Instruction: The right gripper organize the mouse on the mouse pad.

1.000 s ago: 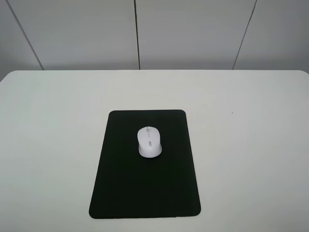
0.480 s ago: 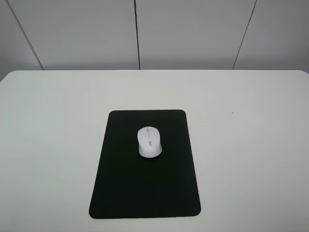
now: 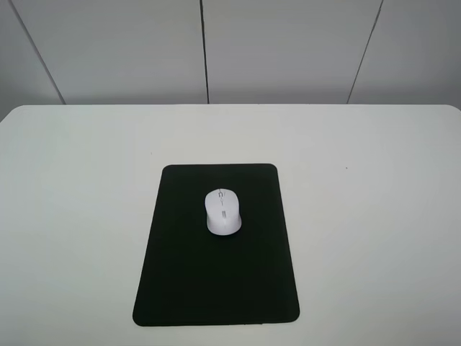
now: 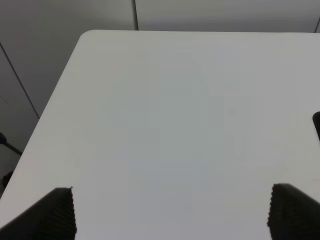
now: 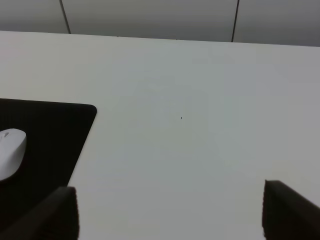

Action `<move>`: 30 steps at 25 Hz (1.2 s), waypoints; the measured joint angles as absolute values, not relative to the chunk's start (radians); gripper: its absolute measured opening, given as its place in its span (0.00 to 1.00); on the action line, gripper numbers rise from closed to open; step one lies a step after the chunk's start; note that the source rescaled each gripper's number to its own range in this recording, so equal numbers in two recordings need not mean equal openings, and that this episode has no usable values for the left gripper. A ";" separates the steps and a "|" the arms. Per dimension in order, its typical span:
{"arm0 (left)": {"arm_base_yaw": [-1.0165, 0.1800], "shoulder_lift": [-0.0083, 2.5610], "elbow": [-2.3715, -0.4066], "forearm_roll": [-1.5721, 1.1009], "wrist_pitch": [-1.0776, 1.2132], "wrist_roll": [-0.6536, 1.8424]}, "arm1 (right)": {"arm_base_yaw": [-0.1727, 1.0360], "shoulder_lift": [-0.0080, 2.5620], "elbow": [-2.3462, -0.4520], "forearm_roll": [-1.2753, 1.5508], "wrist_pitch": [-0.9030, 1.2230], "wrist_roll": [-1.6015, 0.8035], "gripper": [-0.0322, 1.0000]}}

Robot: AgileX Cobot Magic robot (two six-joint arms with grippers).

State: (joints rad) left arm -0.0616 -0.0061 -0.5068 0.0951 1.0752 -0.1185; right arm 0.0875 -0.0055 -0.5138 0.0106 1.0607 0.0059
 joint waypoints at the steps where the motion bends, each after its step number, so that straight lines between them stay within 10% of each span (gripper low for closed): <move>1: -0.062 -0.006 -0.507 0.095 1.075 -0.118 | 0.088 -0.005 -0.514 0.011 1.061 0.006 0.62; 30: -0.062 -0.006 -0.507 0.095 1.075 -0.117 | -0.014 -0.005 -0.514 0.011 1.061 0.006 0.62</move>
State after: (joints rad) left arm -0.0616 -0.0061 -0.5068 0.0951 1.0752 -0.1173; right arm -0.0141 -0.0055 -0.5138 0.0106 1.0607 0.0059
